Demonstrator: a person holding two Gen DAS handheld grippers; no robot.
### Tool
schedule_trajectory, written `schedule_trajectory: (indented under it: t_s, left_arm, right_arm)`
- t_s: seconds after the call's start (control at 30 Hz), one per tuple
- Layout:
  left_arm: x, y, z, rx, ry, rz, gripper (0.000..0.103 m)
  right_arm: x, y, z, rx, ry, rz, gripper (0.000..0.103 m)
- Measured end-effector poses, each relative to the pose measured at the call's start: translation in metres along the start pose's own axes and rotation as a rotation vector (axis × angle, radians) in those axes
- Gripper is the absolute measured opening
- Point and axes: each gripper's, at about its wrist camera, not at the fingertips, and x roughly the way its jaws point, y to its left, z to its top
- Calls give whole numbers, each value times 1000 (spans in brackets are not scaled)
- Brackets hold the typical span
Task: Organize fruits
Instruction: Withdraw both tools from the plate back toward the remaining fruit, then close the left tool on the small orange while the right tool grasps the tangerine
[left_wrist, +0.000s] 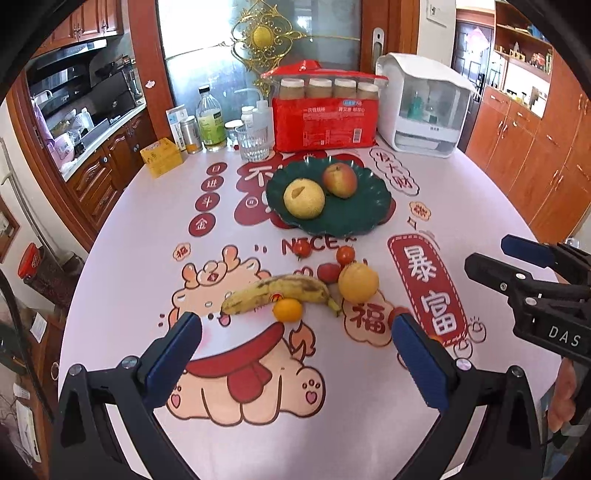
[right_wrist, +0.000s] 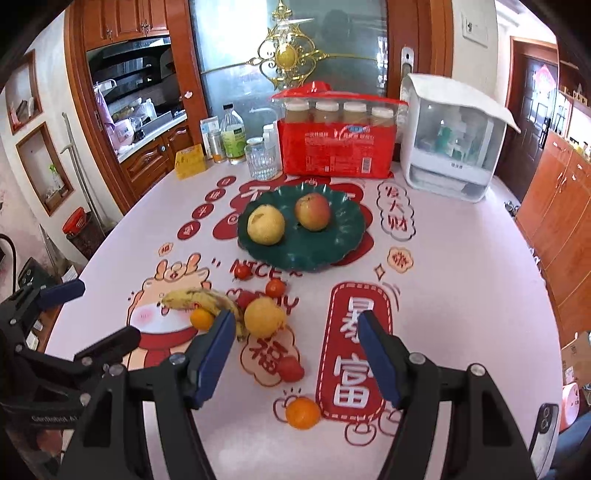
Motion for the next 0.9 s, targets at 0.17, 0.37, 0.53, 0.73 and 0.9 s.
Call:
schedule_trajectory:
  t_s: [0.17,0.37,0.53,0.73,0.9]
  left_arm:
    - [4,6,-16,-5,32,-4,103]
    - [12,18,-28,-21,64,-2,103]
    - [18,33,-34,-48,81,17,103]
    - [42,48,-39,-90,130,24,103]
    - [74,53,-43,-141,191,-9,100]
  right_arm:
    - [9,-5,-21,26,52,1,69]
    - [15,-9,-43,44,85,-11,69]
    - [17,-9,-57,31,96,-6,69]
    - [31,-5,-72,2,127,0,69]
    - [50,-11,-84,13,150,12,69]
